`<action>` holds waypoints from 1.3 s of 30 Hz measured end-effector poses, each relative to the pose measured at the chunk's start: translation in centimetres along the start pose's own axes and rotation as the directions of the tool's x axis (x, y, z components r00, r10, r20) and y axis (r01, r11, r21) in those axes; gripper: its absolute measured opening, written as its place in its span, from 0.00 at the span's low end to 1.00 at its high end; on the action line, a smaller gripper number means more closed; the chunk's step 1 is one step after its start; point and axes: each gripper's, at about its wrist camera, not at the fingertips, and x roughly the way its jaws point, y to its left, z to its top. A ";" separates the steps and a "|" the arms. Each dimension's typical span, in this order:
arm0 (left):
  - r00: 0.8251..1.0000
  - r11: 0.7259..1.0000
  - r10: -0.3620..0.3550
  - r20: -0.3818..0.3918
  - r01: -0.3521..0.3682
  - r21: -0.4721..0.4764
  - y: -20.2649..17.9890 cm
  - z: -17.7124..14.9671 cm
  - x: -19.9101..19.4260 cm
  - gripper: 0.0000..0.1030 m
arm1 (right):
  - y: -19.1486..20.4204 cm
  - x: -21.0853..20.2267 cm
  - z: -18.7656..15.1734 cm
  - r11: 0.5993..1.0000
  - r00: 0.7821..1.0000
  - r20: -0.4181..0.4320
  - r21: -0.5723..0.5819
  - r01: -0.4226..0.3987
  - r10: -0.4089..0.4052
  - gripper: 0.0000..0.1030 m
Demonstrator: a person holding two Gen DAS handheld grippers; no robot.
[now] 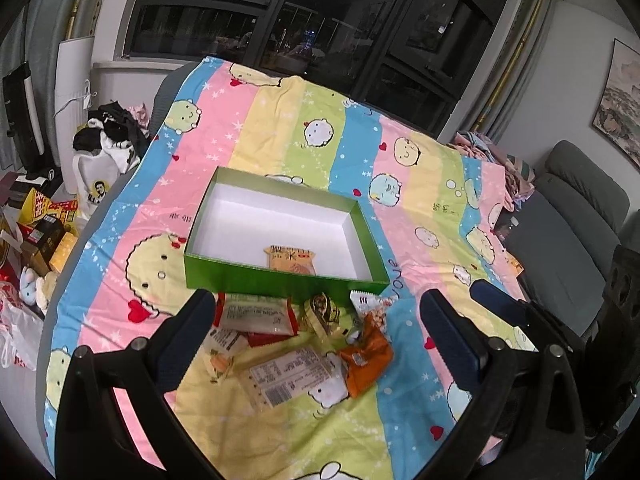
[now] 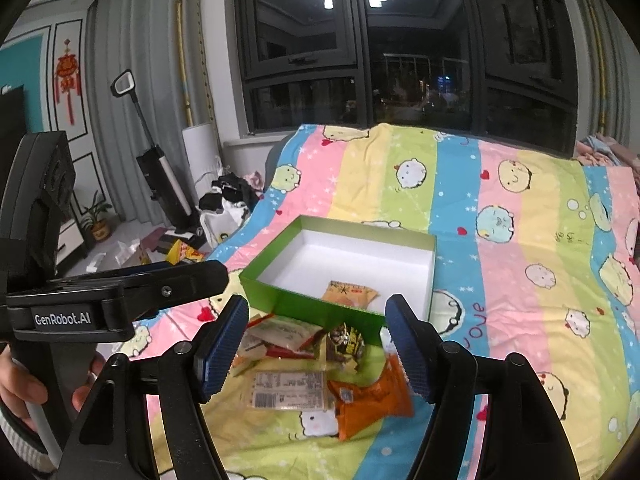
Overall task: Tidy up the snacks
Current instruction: 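Withdraw both grippers from the box back to the snack pile, then grasp the beige biscuit pack with barcode label using both grippers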
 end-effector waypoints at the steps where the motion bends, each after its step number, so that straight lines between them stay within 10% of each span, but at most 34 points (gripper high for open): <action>1: 1.000 1.000 0.002 -0.006 -0.002 -0.001 0.0 -0.3 0.0 0.99 | -0.2 -0.1 -0.3 1.000 1.000 -0.007 0.005 0.002 -0.002 0.70; 14: 0.987 0.999 0.035 -0.157 -0.039 -0.021 1.3 -6.5 3.5 0.99 | -5.1 1.4 -8.1 0.986 0.979 -0.202 0.158 0.050 -0.017 0.70; 29: 0.969 0.989 0.066 -0.237 -0.095 -0.116 4.2 -10.3 6.6 0.95 | -0.9 7.9 -12.2 0.952 0.901 -0.309 0.139 -0.274 0.304 0.65; 39: 0.966 0.984 0.029 -0.256 -0.073 -0.165 5.0 -10.3 7.8 0.94 | -2.6 12.1 -11.6 0.988 0.926 -0.343 0.059 -0.144 0.156 0.65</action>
